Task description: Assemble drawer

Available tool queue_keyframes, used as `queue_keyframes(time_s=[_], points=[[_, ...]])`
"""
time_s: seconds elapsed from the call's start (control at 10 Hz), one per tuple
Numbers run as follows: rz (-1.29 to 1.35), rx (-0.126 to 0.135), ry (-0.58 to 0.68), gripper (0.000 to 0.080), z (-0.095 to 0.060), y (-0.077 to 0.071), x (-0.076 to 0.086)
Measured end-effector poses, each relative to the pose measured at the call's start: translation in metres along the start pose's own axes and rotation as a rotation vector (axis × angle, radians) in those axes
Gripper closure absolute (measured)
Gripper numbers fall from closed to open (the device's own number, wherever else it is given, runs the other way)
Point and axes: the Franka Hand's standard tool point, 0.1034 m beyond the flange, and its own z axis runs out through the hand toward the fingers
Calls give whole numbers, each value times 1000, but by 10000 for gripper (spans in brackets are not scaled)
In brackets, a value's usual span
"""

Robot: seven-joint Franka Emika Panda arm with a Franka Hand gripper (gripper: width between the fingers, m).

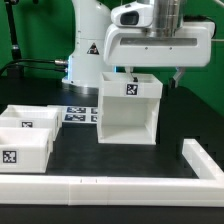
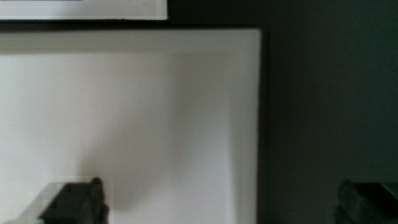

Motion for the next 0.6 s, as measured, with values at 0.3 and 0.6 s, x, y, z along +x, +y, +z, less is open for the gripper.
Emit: queue_keyframes(time_s=[0.3,0.6], points=[[0,1,2,409,0,-1,1],[0,1,2,723,0,-1,1]])
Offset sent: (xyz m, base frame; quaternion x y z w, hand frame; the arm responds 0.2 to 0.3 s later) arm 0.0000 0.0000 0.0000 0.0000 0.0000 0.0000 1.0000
